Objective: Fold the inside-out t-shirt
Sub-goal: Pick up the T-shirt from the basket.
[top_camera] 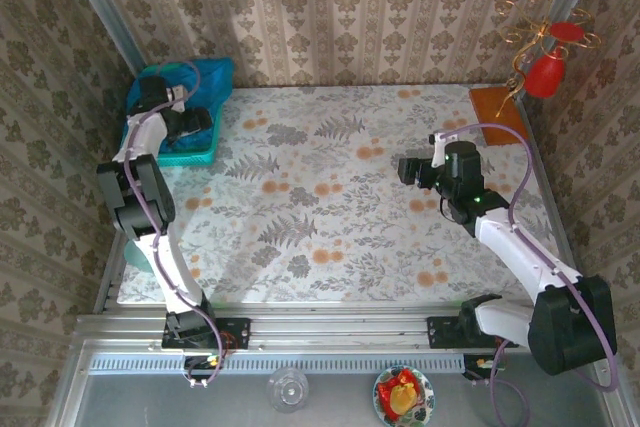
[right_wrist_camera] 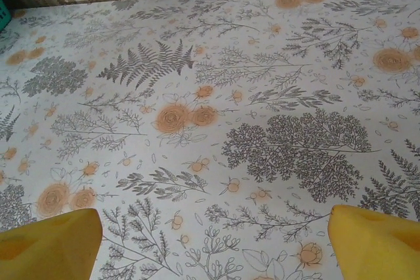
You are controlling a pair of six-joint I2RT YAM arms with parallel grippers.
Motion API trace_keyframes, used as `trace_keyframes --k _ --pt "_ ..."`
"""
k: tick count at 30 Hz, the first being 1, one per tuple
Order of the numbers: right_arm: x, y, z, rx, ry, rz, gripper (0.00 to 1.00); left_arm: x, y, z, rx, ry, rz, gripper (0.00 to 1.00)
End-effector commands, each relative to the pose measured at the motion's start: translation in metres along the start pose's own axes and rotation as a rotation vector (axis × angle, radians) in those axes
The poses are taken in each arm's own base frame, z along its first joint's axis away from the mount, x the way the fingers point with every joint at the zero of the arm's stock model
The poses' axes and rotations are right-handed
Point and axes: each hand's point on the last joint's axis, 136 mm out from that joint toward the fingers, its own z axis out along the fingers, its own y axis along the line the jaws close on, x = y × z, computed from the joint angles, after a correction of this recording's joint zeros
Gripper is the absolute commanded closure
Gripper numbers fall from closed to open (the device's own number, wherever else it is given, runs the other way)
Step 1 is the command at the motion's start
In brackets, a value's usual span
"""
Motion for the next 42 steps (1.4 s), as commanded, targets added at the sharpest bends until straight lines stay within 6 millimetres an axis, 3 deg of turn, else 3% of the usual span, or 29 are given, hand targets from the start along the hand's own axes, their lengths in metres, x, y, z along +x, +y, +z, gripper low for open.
trace_keyframes --k 1,6,9,13,17,20,24,30,34,37,42 --pt "-0.012 0.002 -0.01 0.014 -0.02 0.017 0.1 -0.001 -0.008 0.005 0.103 0.05 -0.017 0.28" --pt "-0.014 0.006 -0.014 0.015 -0.025 0.021 0.1 -0.003 0.0 0.029 0.104 0.084 -0.031 0.3" --pt "-0.019 0.008 -0.017 0.018 -0.032 0.011 0.11 -0.006 0.004 0.038 0.098 0.082 -0.031 0.39" --pt "-0.023 0.012 -0.021 0.022 -0.029 -0.003 0.11 -0.017 0.006 0.036 0.097 0.046 -0.028 0.69" --pt "-0.024 0.014 -0.025 0.025 -0.031 -0.011 0.11 -0.039 0.008 0.013 0.036 -0.029 -0.007 0.97" --pt "-0.024 0.016 -0.027 0.024 -0.034 -0.015 0.11 -0.063 0.0 -0.021 0.002 -0.124 0.025 1.0" --pt "-0.027 0.019 -0.031 0.02 -0.04 -0.023 0.11 -0.097 -0.02 -0.081 -0.006 -0.268 0.064 1.0" --pt "-0.038 0.022 -0.043 0.017 -0.058 -0.05 0.11 -0.137 -0.064 -0.194 0.008 -0.508 0.106 1.0" --pt "-0.046 0.021 -0.057 0.021 -0.089 -0.061 0.11 -0.149 -0.113 -0.269 0.097 -0.65 0.169 1.0" --pt "-0.049 0.018 -0.069 0.037 -0.106 -0.065 0.11 -0.147 -0.159 -0.317 0.192 -0.726 0.251 1.0" --pt "-0.057 0.01 -0.09 0.076 -0.145 -0.069 0.11 -0.12 -0.241 -0.367 0.344 -0.77 0.401 1.0"
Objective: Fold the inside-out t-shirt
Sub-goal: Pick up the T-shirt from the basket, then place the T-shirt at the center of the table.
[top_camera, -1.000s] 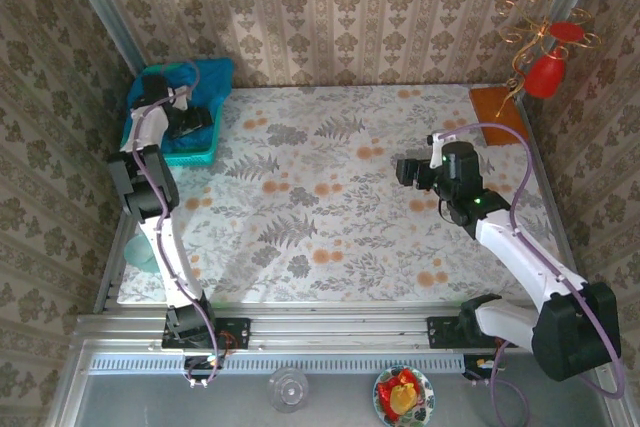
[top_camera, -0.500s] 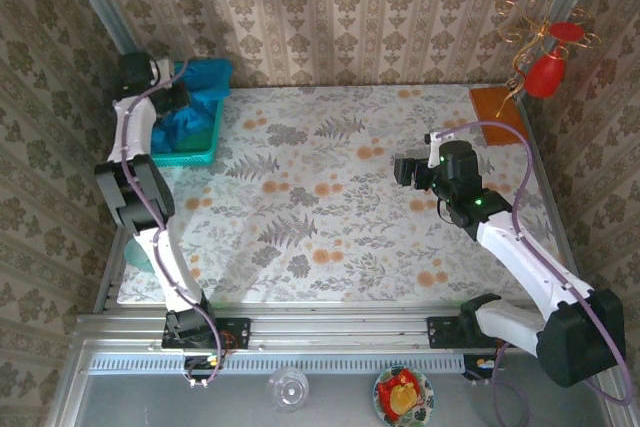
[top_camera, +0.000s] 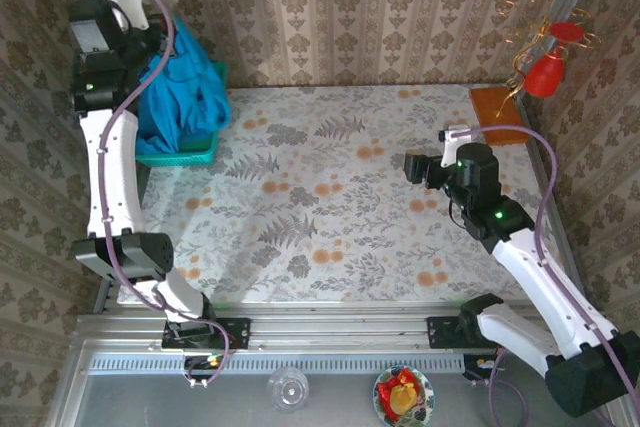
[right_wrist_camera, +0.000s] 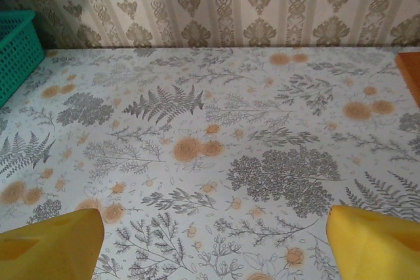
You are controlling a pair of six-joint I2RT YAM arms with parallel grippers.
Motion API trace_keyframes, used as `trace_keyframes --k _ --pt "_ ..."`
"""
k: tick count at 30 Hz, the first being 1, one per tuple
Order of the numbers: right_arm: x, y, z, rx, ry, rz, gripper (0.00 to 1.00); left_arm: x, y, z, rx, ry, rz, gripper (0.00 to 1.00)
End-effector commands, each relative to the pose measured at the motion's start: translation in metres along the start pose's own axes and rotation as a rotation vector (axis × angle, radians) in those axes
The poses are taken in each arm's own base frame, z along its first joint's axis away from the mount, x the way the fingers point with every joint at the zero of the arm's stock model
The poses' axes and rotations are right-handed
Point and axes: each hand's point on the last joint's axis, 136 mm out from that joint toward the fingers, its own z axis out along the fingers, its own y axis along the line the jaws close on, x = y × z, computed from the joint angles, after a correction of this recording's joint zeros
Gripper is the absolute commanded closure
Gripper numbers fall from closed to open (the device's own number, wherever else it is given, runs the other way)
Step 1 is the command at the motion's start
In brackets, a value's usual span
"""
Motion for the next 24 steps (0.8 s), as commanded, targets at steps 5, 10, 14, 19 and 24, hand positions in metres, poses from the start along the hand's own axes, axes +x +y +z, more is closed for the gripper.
trace_keyframes --k 5,10,14,19,24 --pt "-0.02 -0.015 -0.032 0.083 -0.057 -0.027 0.11 -0.02 -0.148 -0.035 0.336 -0.037 0.144 1.0" --pt "-0.024 -0.023 -0.043 0.122 -0.079 -0.01 0.11 0.025 -0.239 -0.024 0.529 0.063 0.166 1.0" --pt "-0.02 -0.033 -0.046 0.175 -0.069 0.044 0.11 0.081 -0.301 -0.003 0.658 0.186 0.155 0.84" --pt "-0.003 -0.039 -0.04 0.212 -0.026 0.154 0.14 0.159 -0.35 0.015 0.748 0.357 0.123 0.6" --pt "0.015 -0.029 -0.025 0.166 0.05 0.225 0.18 0.202 -0.344 0.013 0.709 0.438 0.099 0.52"
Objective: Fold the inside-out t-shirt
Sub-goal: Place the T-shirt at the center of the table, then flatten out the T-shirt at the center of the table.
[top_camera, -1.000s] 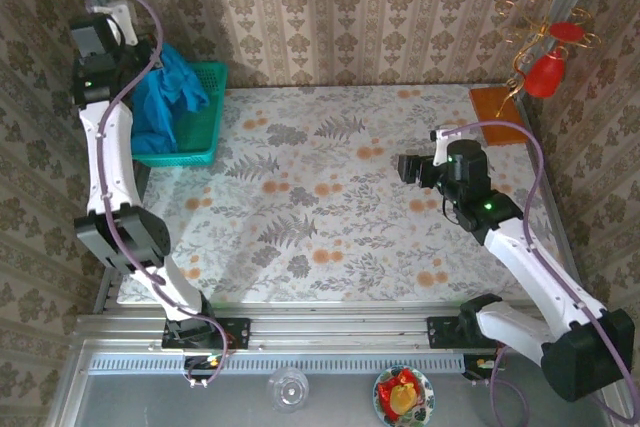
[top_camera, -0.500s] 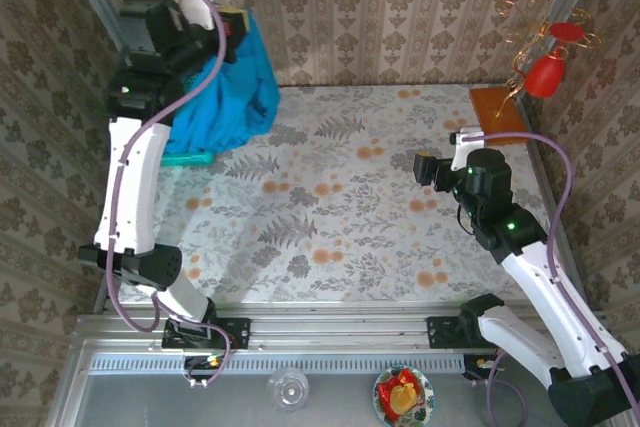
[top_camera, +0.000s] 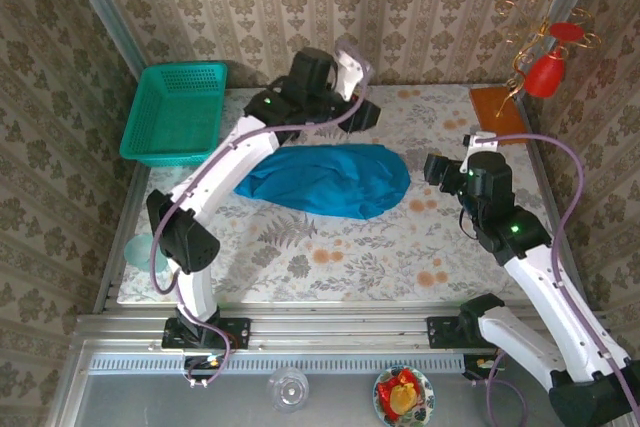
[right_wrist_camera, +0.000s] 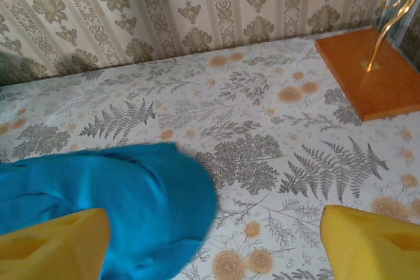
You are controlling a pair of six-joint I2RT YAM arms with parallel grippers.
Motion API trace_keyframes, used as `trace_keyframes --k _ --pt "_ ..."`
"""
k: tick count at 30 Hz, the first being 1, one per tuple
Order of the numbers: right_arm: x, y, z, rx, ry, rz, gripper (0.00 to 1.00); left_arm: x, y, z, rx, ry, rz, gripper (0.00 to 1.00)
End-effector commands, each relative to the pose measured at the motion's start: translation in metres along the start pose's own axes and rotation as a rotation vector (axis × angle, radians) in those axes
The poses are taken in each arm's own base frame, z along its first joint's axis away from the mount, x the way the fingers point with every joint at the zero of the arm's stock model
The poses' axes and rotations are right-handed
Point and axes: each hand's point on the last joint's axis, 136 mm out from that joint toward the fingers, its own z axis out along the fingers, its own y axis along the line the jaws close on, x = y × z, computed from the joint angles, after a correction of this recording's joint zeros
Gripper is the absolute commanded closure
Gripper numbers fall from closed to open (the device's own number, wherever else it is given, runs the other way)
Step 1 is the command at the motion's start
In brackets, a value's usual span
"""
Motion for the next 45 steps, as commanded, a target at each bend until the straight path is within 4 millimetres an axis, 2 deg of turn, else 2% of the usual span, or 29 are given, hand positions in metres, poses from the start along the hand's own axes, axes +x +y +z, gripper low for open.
trace_keyframes --k 1,7,12,15,19,21,23,29,31,34,37,39,43,45 --pt "0.019 0.005 0.008 -0.012 0.087 0.093 0.22 -0.011 -0.001 -0.025 -0.029 -0.08 -0.017 0.52" --pt "0.058 0.051 0.032 -0.202 0.319 0.172 0.34 0.045 0.04 -0.041 -0.119 -0.05 -0.157 0.52" --pt "0.113 0.081 0.058 -0.288 0.53 0.245 0.45 0.103 0.08 -0.063 -0.211 -0.029 -0.303 0.53" --pt "0.145 0.093 0.071 -0.265 0.637 0.226 0.48 0.136 0.094 -0.077 -0.256 -0.012 -0.354 0.54" --pt "0.184 0.111 0.089 -0.215 0.763 0.175 0.5 0.172 0.101 -0.094 -0.297 0.008 -0.405 0.54" --pt "0.197 0.119 0.096 -0.199 0.796 0.155 0.51 0.184 0.101 -0.101 -0.307 0.009 -0.423 0.54" --pt "0.206 0.129 0.104 -0.19 0.81 0.148 0.54 0.195 0.098 -0.105 -0.311 0.016 -0.432 0.54" --pt "0.221 0.157 0.125 -0.217 0.824 0.167 0.56 0.219 0.108 -0.128 -0.368 0.0 -0.481 0.54" --pt "0.227 0.159 0.131 -0.205 0.833 0.162 0.6 0.223 0.111 -0.135 -0.383 -0.006 -0.492 0.54" --pt "0.229 0.155 0.136 -0.179 0.83 0.153 0.76 0.226 0.113 -0.143 -0.4 -0.015 -0.494 0.55" --pt "0.224 0.145 0.134 -0.149 0.81 0.126 0.93 0.227 0.116 -0.148 -0.416 -0.012 -0.495 0.55" --pt "0.217 0.133 0.13 -0.126 0.789 0.117 1.0 0.23 0.118 -0.149 -0.424 -0.002 -0.496 0.55" --pt "0.197 0.099 0.117 -0.081 0.743 0.134 1.0 0.233 0.122 -0.148 -0.432 0.021 -0.49 0.55" --pt "0.187 0.074 0.109 -0.052 0.72 0.164 1.0 0.236 0.124 -0.146 -0.433 0.037 -0.487 0.55"
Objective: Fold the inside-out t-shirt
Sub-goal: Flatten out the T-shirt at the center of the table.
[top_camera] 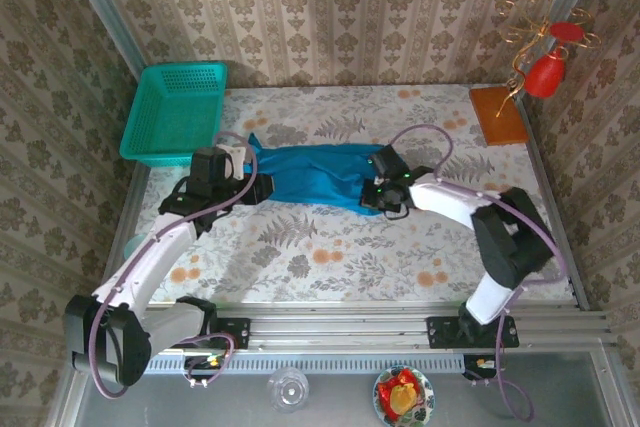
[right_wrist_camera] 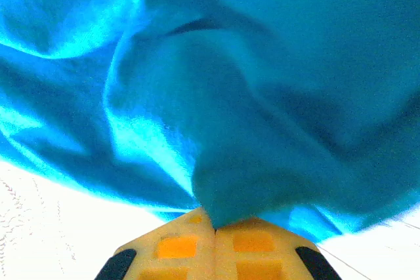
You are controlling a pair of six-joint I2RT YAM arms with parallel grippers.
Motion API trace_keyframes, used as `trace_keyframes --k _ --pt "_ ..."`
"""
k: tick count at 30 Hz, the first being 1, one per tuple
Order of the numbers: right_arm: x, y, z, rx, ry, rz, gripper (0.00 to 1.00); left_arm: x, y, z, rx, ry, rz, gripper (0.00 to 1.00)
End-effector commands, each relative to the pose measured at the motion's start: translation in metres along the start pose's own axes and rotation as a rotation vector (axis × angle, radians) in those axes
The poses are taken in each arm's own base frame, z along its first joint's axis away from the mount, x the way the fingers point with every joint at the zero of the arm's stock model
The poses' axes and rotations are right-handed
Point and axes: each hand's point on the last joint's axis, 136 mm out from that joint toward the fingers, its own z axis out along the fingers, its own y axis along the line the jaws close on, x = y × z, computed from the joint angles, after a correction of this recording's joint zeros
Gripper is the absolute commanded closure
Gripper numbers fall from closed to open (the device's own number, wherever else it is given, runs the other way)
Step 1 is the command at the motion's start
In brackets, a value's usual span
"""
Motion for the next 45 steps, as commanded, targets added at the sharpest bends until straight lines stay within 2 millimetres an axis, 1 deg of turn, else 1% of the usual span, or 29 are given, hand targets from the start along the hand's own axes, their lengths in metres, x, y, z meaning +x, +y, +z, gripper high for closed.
trace_keyframes --k 1,4,5,8,10,12,16,17,18,19,21,25,28,30,32,33,34,36,37,38,40,42,43,44,45 --pt "-0.008 -0.045 -0.032 0.081 -0.056 0.047 1.0 0.006 0.007 0.004 -0.025 0.043 0.017 0.55" --pt "-0.011 -0.081 -0.055 0.113 -0.094 0.105 1.0 0.01 0.01 0.01 -0.029 0.066 0.017 0.55" --pt "-0.014 -0.091 -0.066 0.119 -0.119 0.123 1.0 0.011 0.01 0.013 -0.024 0.074 0.018 0.55" --pt "-0.014 -0.121 -0.081 0.153 -0.147 0.179 1.0 0.014 0.008 0.023 0.003 0.102 0.015 0.57" --pt "-0.015 -0.135 -0.09 0.167 -0.162 0.205 1.0 0.018 0.003 0.03 0.028 0.132 0.021 0.59" --pt "-0.016 -0.143 -0.095 0.171 -0.172 0.223 1.0 0.023 -0.003 0.036 0.046 0.162 0.042 0.6" --pt "-0.019 -0.145 -0.097 0.158 -0.173 0.234 1.0 0.036 -0.017 0.05 0.057 0.231 0.097 0.58" --pt "-0.019 -0.145 -0.097 0.154 -0.171 0.234 1.0 0.038 -0.02 0.053 0.052 0.243 0.107 0.57" --pt "-0.02 -0.144 -0.097 0.148 -0.172 0.233 1.0 0.038 -0.018 0.057 0.036 0.249 0.112 0.54" --pt "-0.02 -0.143 -0.096 0.146 -0.169 0.236 1.0 0.042 -0.027 0.062 0.038 0.267 0.137 0.5" --pt "-0.02 -0.142 -0.095 0.139 -0.168 0.24 1.0 0.046 -0.031 0.07 0.021 0.289 0.166 0.45" --pt "-0.02 -0.141 -0.093 0.128 -0.167 0.244 1.0 0.054 -0.031 0.087 -0.051 0.354 0.23 0.38" --pt "-0.021 -0.139 -0.095 0.12 -0.17 0.245 1.0 0.063 -0.026 0.101 -0.11 0.415 0.272 0.37" --pt "-0.023 -0.138 -0.097 0.118 -0.175 0.241 1.0 0.071 -0.019 0.11 -0.158 0.46 0.299 0.37" --pt "-0.026 -0.138 -0.1 0.121 -0.183 0.236 1.0 0.076 -0.009 0.117 -0.212 0.5 0.321 0.41" --pt "-0.027 -0.137 -0.102 0.123 -0.186 0.233 1.0 0.077 -0.005 0.12 -0.231 0.514 0.331 0.47" --pt "-0.029 -0.137 -0.105 0.124 -0.192 0.23 1.0 0.076 -0.002 0.122 -0.246 0.517 0.346 0.57" --pt "-0.036 -0.136 -0.113 0.126 -0.214 0.22 1.0 0.066 -0.001 0.12 -0.256 0.502 0.373 0.78" --pt "-0.042 -0.134 -0.119 0.123 -0.235 0.21 1.0 0.056 -0.002 0.116 -0.259 0.482 0.381 0.85" --pt "-0.041 -0.135 -0.125 0.134 -0.228 0.203 1.0 0.043 -0.004 0.111 -0.261 0.452 0.387 0.9" --pt "-0.053 -0.138 -0.146 0.159 -0.265 0.186 1.0 0.008 -0.007 0.091 -0.266 0.368 0.384 0.99" --pt "-0.063 -0.139 -0.171 0.165 -0.312 0.179 1.0 -0.026 -0.011 0.066 -0.25 0.279 0.355 1.0" --pt "-0.067 -0.138 -0.185 0.158 -0.341 0.179 1.0 -0.045 -0.016 0.048 -0.228 0.216 0.332 1.0" --pt "-0.071 -0.135 -0.198 0.147 -0.368 0.176 1.0 -0.058 -0.019 0.034 -0.203 0.167 0.31 1.0" --pt "-0.073 -0.131 -0.213 0.134 -0.399 0.17 1.0 -0.074 -0.022 0.015 -0.176 0.105 0.277 1.0"
